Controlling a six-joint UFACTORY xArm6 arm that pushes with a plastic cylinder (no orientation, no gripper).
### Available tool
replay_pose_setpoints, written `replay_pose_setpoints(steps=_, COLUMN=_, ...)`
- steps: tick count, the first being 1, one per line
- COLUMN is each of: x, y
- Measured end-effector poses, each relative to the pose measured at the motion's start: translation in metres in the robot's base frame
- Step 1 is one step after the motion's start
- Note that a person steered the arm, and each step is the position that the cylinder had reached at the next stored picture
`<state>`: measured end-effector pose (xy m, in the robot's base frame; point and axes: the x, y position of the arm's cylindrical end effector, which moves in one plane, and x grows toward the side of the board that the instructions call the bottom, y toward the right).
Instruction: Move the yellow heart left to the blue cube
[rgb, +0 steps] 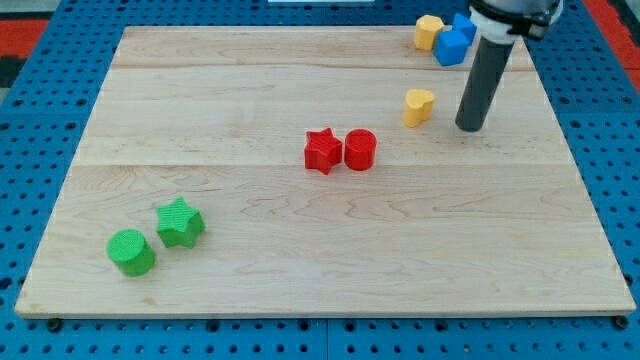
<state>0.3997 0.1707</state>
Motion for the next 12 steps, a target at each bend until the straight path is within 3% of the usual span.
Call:
replay_pose_setpoints(steps=1, x=0.004, y=-0.037)
replay_pose_setpoints(steps=2, x=-0.037, y=-0.067)
replay_pose_setpoints(steps=3, x=-0.081, y=-0.069)
replay_pose_setpoints(steps=6, x=-0.087, y=-0.075)
replay_pose_setpoints(steps=8, x=-0.133, y=-0.072)
replay_pose_setpoints(steps=12, x=-0.113, y=-0.062)
